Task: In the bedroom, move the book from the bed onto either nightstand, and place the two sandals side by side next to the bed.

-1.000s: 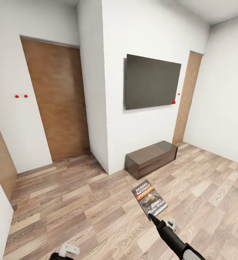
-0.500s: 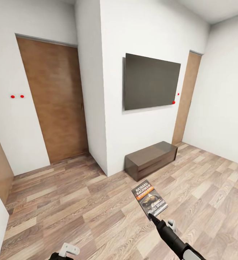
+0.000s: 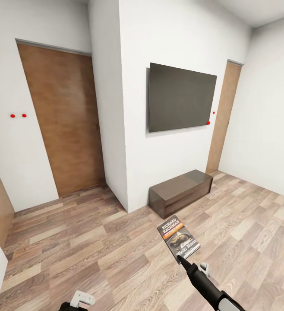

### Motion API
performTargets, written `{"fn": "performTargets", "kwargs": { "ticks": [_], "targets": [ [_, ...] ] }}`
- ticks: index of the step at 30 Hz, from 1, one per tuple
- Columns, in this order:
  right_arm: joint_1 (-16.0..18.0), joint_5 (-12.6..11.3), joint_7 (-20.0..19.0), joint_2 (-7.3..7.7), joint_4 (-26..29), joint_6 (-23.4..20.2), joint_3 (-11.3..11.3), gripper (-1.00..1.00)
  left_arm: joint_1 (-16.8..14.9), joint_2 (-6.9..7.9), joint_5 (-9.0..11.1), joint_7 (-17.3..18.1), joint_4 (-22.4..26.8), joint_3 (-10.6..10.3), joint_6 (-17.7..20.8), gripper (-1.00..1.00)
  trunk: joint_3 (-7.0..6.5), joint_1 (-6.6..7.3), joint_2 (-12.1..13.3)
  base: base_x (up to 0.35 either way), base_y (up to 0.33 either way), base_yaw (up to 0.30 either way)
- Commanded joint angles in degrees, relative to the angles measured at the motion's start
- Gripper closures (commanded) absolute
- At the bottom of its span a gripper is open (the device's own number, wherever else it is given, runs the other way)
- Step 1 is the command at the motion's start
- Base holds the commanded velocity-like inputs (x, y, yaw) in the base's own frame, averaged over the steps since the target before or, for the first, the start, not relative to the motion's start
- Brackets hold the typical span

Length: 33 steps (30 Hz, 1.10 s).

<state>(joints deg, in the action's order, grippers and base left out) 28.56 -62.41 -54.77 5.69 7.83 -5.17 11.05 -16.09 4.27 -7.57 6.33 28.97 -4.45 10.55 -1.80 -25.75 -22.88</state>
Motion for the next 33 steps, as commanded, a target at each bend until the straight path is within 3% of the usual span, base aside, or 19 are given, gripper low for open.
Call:
{"fn": "performTargets", "kwargs": {
  "ticks": [1, 33],
  "targets": [
    [0.01, -0.61, -0.16, 0.03, -0.01, -0.55, 0.28, 1.0, 0.01, 0.03, -0.6, 0.17, 0.12, -0.12, 0.26, -1.0, 0.02, -0.03, -0.04, 0.084, 0.0, 0.0],
    [0.03, -0.61, -0.12, -0.15, -0.01, -0.55, 0.28, 1.0, 0.01, 0.03, -0.6, 0.17, 0.12, -0.12, 0.26, -1.0, 0.02, -0.03, -0.04, 0.077, 0.0, -0.006]
  ]
}}
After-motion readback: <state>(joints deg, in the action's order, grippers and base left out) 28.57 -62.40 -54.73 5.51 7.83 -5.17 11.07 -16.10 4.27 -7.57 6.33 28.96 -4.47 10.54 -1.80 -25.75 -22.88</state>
